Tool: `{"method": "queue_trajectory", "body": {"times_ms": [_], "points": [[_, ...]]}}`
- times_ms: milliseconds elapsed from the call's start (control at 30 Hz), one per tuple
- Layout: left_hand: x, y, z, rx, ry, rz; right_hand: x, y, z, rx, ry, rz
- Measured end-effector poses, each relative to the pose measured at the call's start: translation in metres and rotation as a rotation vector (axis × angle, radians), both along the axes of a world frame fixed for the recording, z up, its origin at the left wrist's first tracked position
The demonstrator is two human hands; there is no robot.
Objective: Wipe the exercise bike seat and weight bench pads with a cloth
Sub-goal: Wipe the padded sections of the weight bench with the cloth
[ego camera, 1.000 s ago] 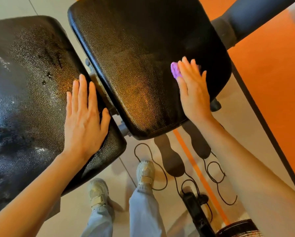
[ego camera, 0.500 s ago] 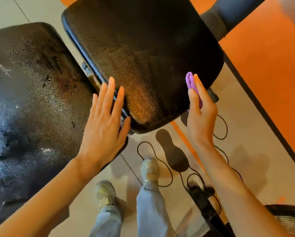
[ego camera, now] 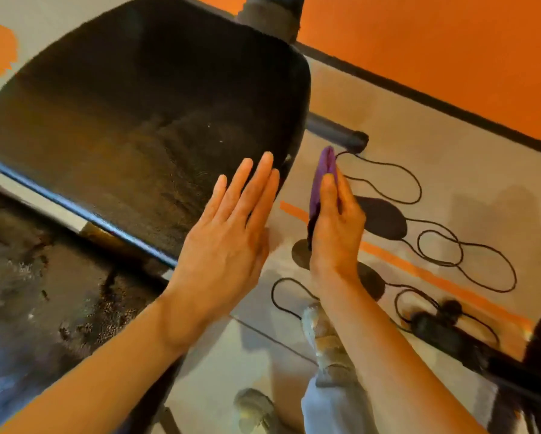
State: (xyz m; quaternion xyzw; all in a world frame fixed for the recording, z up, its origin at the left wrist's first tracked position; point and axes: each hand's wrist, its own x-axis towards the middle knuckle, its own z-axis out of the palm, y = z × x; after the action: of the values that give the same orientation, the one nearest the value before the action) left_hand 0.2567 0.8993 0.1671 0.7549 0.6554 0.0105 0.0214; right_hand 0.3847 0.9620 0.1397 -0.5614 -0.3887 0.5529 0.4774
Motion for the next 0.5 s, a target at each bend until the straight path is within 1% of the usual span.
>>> {"method": "queue_trajectory", "body": {"times_ms": [167, 300, 367, 433, 500], "points": [[-0.001, 0.019, -0.007, 0.006, 0.030, -0.020, -0.014, 0.015, -0.016, 0.041, 0.121, -0.076], [-0.001, 0.021, -0.013, 0.025, 0.029, 0.004, -0.030, 0.035, -0.015, 0.129, 0.141, -0.107], [-0.002, 0.020, -0.015, 0.039, 0.057, -0.009, -0.035, 0.041, -0.015, 0.126, 0.186, -0.119], [-0.003, 0.023, -0.015, 0.055, 0.094, -0.037, -0.035, 0.035, -0.019, 0.112, 0.250, -0.118], [-0.004, 0.028, -0.014, 0.056, 0.120, -0.075, -0.033, 0.017, -0.021, 0.119, 0.367, -0.076]]}}
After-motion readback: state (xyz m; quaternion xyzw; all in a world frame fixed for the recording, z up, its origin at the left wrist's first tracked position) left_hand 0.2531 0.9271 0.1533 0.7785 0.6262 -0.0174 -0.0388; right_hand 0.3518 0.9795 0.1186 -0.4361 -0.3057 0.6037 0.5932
